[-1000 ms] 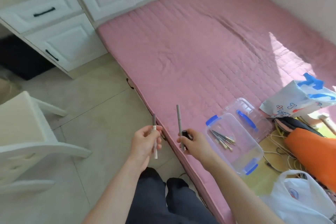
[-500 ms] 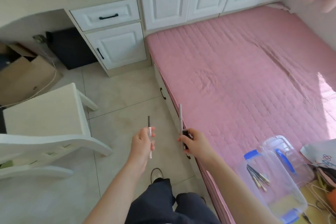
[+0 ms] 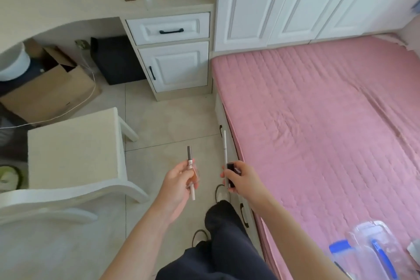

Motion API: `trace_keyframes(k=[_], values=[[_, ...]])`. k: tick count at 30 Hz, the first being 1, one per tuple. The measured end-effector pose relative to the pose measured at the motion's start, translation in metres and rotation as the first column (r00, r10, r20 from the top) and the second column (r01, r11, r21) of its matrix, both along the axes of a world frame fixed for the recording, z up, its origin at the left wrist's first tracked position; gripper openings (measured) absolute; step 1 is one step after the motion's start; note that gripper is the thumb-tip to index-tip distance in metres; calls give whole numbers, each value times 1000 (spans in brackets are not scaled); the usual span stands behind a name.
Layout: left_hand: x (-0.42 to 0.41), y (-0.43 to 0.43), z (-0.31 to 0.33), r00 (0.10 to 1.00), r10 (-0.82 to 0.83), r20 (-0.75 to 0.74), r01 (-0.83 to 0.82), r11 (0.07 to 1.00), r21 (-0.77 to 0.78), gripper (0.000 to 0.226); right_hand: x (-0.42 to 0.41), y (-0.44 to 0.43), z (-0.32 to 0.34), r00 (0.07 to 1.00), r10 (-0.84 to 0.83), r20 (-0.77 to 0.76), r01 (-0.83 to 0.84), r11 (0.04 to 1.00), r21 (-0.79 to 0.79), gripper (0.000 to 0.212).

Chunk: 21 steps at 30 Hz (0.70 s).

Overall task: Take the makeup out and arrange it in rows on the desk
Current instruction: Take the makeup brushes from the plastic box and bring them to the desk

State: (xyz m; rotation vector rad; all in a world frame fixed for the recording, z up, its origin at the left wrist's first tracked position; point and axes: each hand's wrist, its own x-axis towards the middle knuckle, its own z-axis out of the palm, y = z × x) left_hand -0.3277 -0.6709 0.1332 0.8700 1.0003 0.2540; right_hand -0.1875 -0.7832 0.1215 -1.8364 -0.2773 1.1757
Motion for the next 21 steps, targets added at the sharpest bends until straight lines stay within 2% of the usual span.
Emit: trace_keyframes(k=[6, 12, 17, 21], values=[[47, 45, -3, 997, 71, -40, -69, 996, 54, 22, 48, 51, 5, 996, 84, -12, -84, 996, 11, 12], [103, 90, 0, 981, 178, -76, -171, 981, 90, 17, 106, 101, 17, 988, 153, -24, -152, 988, 33, 26], [136, 120, -1, 958, 272, -92, -266, 961, 68, 19, 144, 140, 16, 978, 209, -12, -208, 978, 24, 24], [151, 136, -2, 954, 271, -124, -265, 962, 67, 20, 157, 160, 14, 972, 233, -39, -232, 972, 38, 23]])
